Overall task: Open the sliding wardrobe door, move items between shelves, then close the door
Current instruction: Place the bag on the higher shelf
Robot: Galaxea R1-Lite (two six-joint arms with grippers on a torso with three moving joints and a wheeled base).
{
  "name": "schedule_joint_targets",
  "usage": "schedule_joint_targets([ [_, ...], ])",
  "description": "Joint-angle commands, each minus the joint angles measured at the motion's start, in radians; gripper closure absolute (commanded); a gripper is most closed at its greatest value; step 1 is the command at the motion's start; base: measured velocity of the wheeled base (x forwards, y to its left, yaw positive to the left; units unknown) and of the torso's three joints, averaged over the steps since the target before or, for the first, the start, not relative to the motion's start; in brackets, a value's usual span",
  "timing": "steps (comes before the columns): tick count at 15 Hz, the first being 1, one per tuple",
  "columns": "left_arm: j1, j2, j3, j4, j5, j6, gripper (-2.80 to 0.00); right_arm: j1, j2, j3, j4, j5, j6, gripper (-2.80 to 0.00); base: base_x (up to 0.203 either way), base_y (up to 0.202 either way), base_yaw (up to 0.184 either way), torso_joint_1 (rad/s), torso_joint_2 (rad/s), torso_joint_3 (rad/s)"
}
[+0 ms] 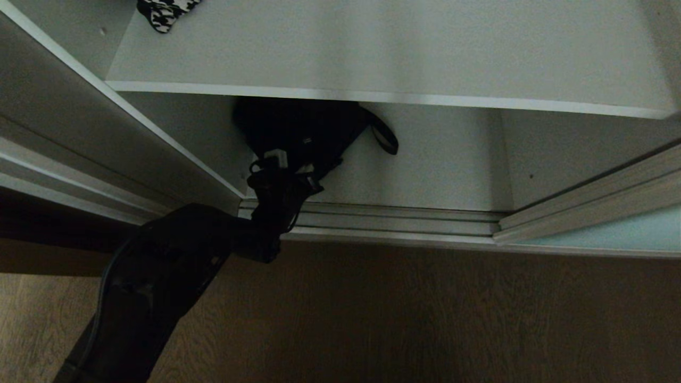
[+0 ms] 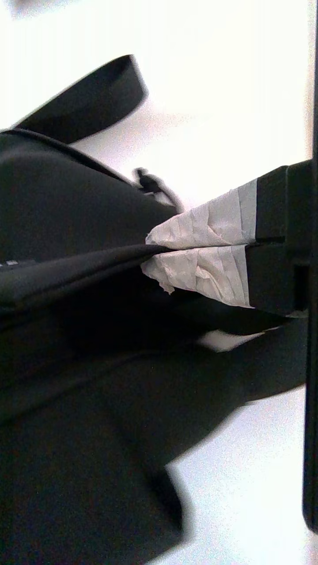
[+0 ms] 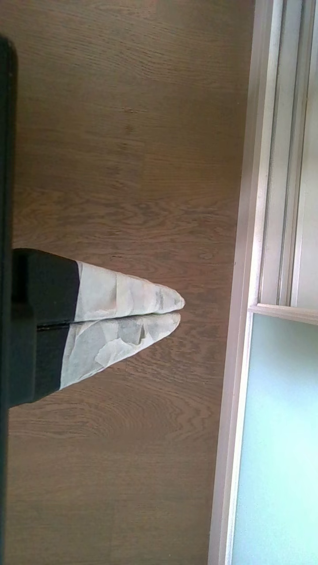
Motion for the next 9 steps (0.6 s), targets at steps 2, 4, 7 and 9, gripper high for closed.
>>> schedule_joint_targets([
  [2, -0.021, -0.164, 0.197, 0.009, 0.002, -0.018, 0.0, 0.0, -0.003, 0.0, 0.0, 0.0, 0.0, 0.0, 0.0, 0.0, 0.0, 0.0, 0.0, 0.0],
  [4, -0.041, -0.22, 0.299, 0.013, 0.003, -0.024, 0.0, 0.0, -0.003, 0.0, 0.0, 0.0, 0.0, 0.0, 0.0, 0.0, 0.0, 0.0, 0.0, 0.0],
  [7, -0.081, -0.304, 0.391, 0.03, 0.023, -0.044, 0.0, 0.0, -0.003, 0.0, 0.0, 0.0, 0.0, 0.0, 0.0, 0.0, 0.0, 0.0, 0.0, 0.0],
  [9, -0.083, -0.334, 0.377, 0.129, 0.073, -0.083, 0.0, 0.0, -0.002, 0.0, 0.0, 0.0, 0.0, 0.0, 0.0, 0.0, 0.0, 0.0, 0.0, 0.0],
])
